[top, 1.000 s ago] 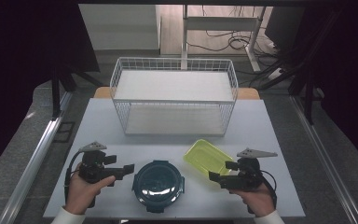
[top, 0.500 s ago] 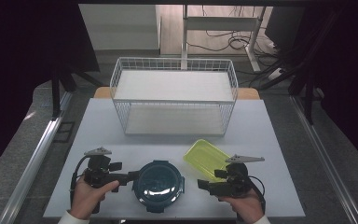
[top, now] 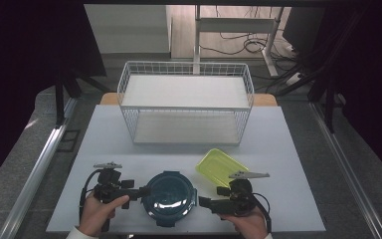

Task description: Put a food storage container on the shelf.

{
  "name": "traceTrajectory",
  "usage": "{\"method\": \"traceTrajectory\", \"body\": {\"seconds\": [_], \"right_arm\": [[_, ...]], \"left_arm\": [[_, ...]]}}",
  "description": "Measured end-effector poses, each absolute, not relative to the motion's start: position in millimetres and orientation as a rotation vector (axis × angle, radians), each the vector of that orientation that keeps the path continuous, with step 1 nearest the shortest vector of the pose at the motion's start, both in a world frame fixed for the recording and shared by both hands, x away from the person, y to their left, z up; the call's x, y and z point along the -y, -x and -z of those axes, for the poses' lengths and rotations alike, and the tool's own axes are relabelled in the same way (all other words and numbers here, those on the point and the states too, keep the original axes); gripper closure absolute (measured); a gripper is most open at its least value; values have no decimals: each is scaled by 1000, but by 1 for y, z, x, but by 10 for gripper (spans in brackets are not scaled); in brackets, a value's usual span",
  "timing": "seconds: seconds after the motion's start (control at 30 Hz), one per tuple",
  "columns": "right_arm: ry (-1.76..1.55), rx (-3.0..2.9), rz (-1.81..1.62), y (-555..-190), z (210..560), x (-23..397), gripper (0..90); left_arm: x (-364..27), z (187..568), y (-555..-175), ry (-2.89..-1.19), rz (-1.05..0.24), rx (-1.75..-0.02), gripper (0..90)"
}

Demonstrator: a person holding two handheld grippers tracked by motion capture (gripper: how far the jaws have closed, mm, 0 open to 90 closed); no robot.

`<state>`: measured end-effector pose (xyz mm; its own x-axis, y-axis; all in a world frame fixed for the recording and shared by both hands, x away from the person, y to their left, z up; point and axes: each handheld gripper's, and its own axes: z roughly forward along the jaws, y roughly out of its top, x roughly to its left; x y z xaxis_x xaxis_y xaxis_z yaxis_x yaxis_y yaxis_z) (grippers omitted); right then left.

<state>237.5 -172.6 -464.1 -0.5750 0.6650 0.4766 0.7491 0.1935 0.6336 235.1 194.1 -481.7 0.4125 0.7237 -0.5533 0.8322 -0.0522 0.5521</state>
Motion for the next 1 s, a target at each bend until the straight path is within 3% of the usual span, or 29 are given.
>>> {"method": "traceTrajectory", "body": {"seconds": [1.0], "right_arm": [[1470,2260,1246,-246,496,134,134]], "left_arm": [[-188,501,-233,-1789,191,-1375,131]]}}
